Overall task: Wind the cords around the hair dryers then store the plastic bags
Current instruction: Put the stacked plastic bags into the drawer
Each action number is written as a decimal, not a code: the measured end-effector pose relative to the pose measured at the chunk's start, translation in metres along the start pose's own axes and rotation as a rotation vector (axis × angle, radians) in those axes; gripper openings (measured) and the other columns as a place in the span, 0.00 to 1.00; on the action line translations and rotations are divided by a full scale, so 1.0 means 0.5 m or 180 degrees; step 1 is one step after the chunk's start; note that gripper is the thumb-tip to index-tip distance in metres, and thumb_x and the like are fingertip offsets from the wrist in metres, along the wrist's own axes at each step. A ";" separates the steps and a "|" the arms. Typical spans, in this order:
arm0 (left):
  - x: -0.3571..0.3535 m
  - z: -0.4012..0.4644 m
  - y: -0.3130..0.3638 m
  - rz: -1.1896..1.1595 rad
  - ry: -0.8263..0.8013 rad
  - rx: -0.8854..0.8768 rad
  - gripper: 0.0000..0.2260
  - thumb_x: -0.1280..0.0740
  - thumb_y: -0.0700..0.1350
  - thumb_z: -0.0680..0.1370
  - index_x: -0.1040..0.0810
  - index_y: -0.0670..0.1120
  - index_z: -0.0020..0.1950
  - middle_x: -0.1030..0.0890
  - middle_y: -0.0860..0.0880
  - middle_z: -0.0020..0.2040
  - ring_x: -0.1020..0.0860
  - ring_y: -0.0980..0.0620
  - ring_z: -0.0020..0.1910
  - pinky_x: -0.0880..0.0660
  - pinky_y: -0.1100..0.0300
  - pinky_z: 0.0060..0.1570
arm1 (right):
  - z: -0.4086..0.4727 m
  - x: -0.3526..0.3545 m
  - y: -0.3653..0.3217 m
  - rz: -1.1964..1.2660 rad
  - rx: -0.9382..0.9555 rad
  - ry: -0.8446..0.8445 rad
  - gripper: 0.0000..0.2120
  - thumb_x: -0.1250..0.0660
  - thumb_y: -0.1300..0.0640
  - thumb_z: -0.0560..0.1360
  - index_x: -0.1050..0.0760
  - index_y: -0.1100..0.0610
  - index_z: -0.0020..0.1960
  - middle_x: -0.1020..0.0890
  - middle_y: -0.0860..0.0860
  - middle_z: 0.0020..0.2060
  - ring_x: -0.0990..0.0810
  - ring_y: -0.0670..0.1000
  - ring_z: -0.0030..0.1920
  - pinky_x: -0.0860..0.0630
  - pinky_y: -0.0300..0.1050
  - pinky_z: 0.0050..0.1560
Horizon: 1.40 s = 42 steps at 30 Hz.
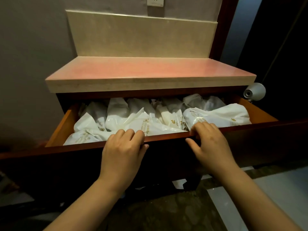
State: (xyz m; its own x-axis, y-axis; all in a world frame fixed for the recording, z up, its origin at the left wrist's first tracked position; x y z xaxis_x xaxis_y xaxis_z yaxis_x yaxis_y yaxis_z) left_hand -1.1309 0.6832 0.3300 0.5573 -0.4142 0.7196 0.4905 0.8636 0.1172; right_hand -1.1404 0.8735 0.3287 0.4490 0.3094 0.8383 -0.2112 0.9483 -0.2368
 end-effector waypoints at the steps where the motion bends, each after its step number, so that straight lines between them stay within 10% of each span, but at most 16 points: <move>1: -0.004 0.004 -0.001 0.0071 0.0067 0.0000 0.11 0.24 0.42 0.66 0.27 0.43 0.38 0.27 0.48 0.32 0.30 0.48 0.31 0.33 0.55 0.30 | 0.007 -0.006 0.003 -0.0003 -0.0019 0.0057 0.07 0.31 0.56 0.73 0.30 0.55 0.44 0.28 0.48 0.39 0.31 0.49 0.42 0.37 0.40 0.43; 13: -0.104 0.128 -0.090 0.0956 -0.0343 0.0347 0.15 0.19 0.46 0.60 0.25 0.44 0.25 0.27 0.46 0.21 0.26 0.45 0.21 0.42 0.65 0.24 | 0.128 -0.096 0.087 -0.0131 -0.0846 -0.0128 0.08 0.38 0.52 0.78 0.29 0.57 0.45 0.23 0.53 0.43 0.26 0.55 0.48 0.31 0.46 0.42; 21: -0.174 0.192 -0.141 0.1069 -0.0611 0.0862 0.12 0.41 0.53 0.81 0.28 0.46 0.45 0.20 0.49 0.44 0.21 0.46 0.46 0.35 0.58 0.32 | 0.242 -0.133 0.112 -0.0345 -0.0531 -0.0280 0.13 0.40 0.49 0.79 0.26 0.57 0.55 0.21 0.53 0.51 0.25 0.55 0.55 0.29 0.49 0.53; 42: -0.328 0.280 -0.229 0.0795 -0.1932 0.1303 0.19 0.39 0.53 0.78 0.33 0.45 0.64 0.31 0.44 0.62 0.33 0.45 0.62 0.32 0.53 0.58 | 0.388 -0.231 0.161 -0.0261 -0.0430 -0.0704 0.17 0.40 0.54 0.77 0.36 0.57 0.64 0.31 0.54 0.60 0.31 0.56 0.60 0.32 0.50 0.57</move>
State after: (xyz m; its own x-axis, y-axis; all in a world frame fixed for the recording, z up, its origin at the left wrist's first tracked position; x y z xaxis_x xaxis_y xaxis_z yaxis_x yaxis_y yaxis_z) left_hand -1.3721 0.6927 0.2945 0.0960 -0.0648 0.9933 0.0459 0.9971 0.0606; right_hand -1.3779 0.9003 0.3080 0.2562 0.2222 0.9407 -0.0577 0.9750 -0.2145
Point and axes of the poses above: each hand's wrist, its own z-axis towards the middle knuckle, its own x-axis out of the back of the hand, y = z × x, the point moved 8 cm from there along z, towards the middle knuckle
